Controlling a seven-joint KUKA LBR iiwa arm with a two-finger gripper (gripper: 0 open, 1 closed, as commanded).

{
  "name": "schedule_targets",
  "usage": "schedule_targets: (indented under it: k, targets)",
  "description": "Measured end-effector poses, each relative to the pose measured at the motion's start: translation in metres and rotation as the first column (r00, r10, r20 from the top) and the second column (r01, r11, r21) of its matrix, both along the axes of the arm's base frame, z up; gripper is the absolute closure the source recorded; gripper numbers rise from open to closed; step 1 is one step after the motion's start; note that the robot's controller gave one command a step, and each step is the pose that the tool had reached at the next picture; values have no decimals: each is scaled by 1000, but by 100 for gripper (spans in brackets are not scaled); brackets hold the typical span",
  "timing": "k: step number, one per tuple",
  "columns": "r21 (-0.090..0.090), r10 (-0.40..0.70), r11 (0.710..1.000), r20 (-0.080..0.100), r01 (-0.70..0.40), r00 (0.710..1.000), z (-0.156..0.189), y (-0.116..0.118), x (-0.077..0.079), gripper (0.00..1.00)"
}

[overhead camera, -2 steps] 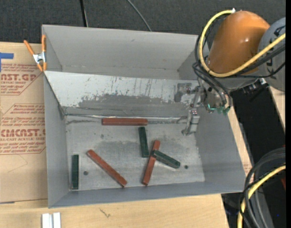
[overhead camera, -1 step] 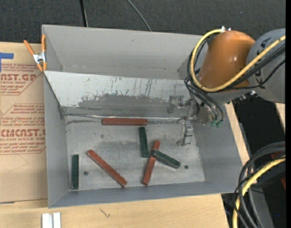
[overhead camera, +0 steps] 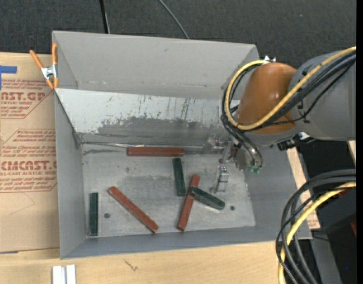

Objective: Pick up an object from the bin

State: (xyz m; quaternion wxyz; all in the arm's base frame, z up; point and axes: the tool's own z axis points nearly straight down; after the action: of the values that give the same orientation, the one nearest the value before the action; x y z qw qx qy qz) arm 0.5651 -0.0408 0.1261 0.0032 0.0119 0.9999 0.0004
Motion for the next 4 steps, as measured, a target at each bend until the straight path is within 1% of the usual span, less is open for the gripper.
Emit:
schedule_targets:
  k: [1,2,3,4]
  targets:
    - [-2,101,995,-4,-101,995,-50,-3,-38,100]
    - [-2,101,995,-4,-101,995,-50,-3,-38,0]
    - [-2,101,995,-4,-101,995,-50,-3,-38,0]
    - [-5,203,979,3,-203,979,-51,61,-7,100]
